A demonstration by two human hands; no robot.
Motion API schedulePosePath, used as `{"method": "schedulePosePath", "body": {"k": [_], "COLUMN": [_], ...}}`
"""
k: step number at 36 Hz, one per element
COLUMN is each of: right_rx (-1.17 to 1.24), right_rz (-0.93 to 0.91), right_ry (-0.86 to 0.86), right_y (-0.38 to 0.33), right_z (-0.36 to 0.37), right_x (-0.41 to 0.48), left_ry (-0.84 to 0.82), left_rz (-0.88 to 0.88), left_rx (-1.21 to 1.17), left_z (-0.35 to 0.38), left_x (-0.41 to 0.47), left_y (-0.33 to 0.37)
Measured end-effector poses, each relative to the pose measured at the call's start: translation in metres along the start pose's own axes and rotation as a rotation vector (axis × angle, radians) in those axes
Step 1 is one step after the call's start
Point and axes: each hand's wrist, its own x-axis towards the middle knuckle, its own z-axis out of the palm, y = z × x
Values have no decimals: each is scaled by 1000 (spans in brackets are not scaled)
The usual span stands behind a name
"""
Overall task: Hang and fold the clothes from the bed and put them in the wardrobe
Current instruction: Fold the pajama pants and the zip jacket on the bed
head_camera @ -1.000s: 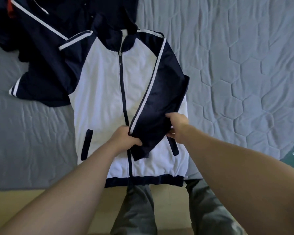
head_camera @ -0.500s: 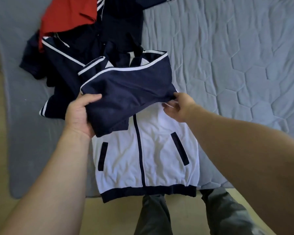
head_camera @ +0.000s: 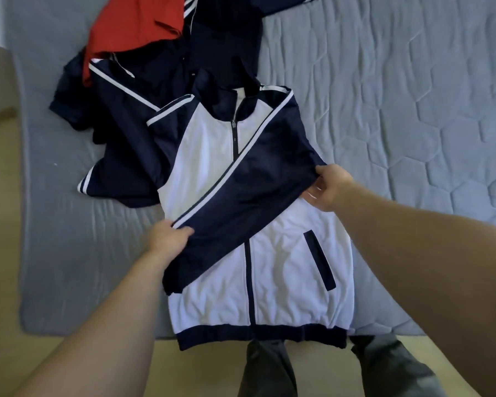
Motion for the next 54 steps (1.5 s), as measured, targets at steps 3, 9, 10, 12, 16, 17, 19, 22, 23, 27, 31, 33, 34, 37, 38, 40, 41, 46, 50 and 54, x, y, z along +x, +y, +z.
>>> {"method": "schedulePosePath", "body": {"k": [3, 9, 10, 12, 16, 17, 19, 22, 23, 27, 31, 33, 34, 37, 38, 40, 41, 46, 50, 54], "right_rx": [-27, 16, 27, 42, 45, 59, 88, 88, 77, 6, -45, -41, -39, -62, -65, -74, -80, -80, -92, -91], "right_rz": [-10, -31, -30, -23, 10, 15, 17, 8, 6, -10, -35, -50, -54, -63, -68, -61, -55, -37, -39, -30], "right_ry": [21, 48, 54, 66, 90, 93, 101, 85, 72, 50, 47, 43, 43, 61, 62, 67, 74, 63, 78, 97], "right_y": [0, -8, -11, -15, -23, -25, -27, -27, -26, -20, -16, -16, -16, -17, -18, -19, -18, -21, -23, -26], "right_z": [-3, -12, -13, -15, -18, -19, -21, -24, -25, -28, -28, -28, -28, -28, -29, -30, -29, -28, -29, -32], "right_x": [9, 26, 27, 29, 37, 39, 44, 50, 52, 56, 57, 57, 56, 57, 58, 61, 61, 69, 76, 83], "left_ry": [-99, -405, -442, -469, -467, -512, -654, -795, -791, -605, -377, -342, -345, -391, -399, -388, -358, -182, -44, 1], "left_rz": [-68, -99, -96, -80, 28, 38, -33, -220, -243, -153, -54, -36, -39, -62, -41, 12, 58, 304, 314, 231], "left_rx": [176, 432, 458, 472, 554, 567, 570, 410, 377, 420, 343, 393, 446, 719, 857, 1016, 1014, 695, 208, -32], "left_z": [21, 59, 65, 73, 81, 82, 85, 92, 94, 103, 108, 109, 109, 106, 105, 102, 101, 101, 107, 120], "left_x": [2, -16, -19, -25, -30, -30, -31, -33, -34, -38, -40, -42, -43, -44, -43, -35, -30, -6, 10, 25], "left_y": [-11, -15, -15, -15, -13, -10, -5, -7, -10, -26, -30, -24, -21, -4, 7, 41, 63, 184, 256, 290]}}
